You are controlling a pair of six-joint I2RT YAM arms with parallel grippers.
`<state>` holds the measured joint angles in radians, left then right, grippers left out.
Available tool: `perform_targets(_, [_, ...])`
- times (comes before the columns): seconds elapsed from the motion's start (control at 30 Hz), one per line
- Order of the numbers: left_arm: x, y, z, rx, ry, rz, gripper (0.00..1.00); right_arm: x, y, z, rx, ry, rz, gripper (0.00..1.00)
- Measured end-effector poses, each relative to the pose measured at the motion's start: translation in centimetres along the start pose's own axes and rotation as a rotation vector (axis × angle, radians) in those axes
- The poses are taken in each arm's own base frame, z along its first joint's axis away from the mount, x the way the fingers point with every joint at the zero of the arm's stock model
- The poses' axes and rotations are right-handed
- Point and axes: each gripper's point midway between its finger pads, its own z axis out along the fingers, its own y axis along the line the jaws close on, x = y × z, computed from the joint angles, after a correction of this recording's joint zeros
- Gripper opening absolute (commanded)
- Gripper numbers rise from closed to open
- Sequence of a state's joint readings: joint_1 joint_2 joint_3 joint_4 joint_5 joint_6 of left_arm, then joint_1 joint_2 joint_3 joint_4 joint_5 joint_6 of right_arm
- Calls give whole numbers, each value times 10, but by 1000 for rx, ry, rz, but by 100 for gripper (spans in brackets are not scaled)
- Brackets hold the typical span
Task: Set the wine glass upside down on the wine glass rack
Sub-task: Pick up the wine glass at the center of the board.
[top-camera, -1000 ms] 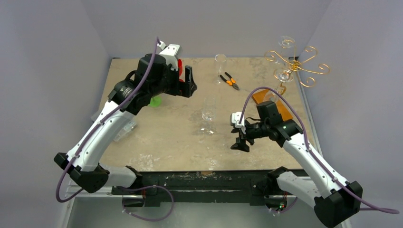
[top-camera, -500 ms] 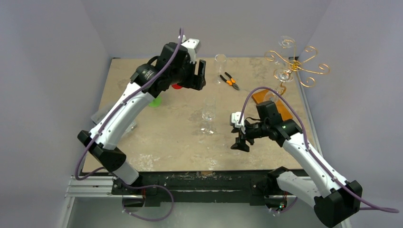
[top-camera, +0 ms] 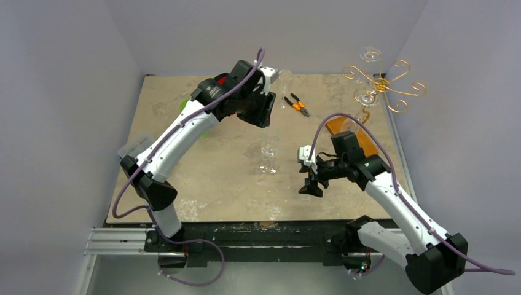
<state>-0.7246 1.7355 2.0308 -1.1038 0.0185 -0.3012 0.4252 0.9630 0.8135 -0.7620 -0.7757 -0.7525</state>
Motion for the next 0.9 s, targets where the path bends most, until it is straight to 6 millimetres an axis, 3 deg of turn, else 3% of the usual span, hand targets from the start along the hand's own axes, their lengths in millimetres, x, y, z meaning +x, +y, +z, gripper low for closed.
perform_targets(0.6, [26, -3, 30, -6, 172, 73, 24, 0, 0, 0, 0, 0, 1, 68])
perform_targets(0.67, [27, -5, 31, -2, 182, 78, 16, 0, 0, 0, 0, 0, 1, 68])
perform_targets(0.73, [29, -5, 33, 3, 191, 84, 0, 0, 0, 0, 0, 1, 1, 68])
perform_targets(0.9, [31, -6, 32, 9, 206, 101, 0, 0, 0, 0, 0, 0, 1, 68])
